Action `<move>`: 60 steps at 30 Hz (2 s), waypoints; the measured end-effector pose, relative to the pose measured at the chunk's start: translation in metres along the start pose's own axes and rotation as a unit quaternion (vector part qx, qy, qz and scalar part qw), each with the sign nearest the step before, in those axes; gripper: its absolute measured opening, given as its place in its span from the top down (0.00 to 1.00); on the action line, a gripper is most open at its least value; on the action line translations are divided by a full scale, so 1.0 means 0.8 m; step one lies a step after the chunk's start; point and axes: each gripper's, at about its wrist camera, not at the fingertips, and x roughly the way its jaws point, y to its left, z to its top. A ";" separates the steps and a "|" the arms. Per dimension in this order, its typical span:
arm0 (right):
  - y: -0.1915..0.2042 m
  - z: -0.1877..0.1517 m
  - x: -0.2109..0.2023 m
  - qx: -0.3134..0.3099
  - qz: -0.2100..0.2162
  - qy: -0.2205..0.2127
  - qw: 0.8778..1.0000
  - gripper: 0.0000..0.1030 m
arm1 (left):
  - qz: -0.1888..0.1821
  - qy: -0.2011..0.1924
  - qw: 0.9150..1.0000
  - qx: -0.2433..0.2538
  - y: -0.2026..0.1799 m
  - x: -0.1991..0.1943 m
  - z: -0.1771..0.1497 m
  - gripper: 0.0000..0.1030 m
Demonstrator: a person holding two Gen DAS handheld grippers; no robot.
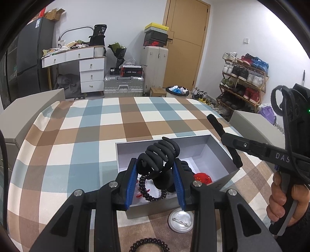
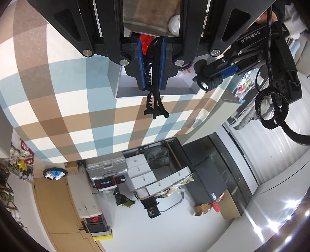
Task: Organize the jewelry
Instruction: 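Lower both held items into the grey box and open both grippers, then withdraw both grippers and bring the right gripper to the white round badge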
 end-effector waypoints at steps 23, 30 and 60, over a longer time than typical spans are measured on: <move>0.002 -0.011 0.017 -0.013 -0.029 0.018 0.999 0.87 | 0.012 0.018 1.000 0.004 -0.003 0.013 -0.001 0.71; 0.002 -0.011 0.019 -0.011 -0.024 0.025 0.999 0.84 | 0.010 0.022 1.000 0.010 -0.006 0.016 -0.003 0.71; 0.058 -0.046 -0.025 -0.087 -0.053 0.078 0.992 0.02 | 0.045 0.003 0.999 -0.004 0.022 -0.048 -0.046 0.01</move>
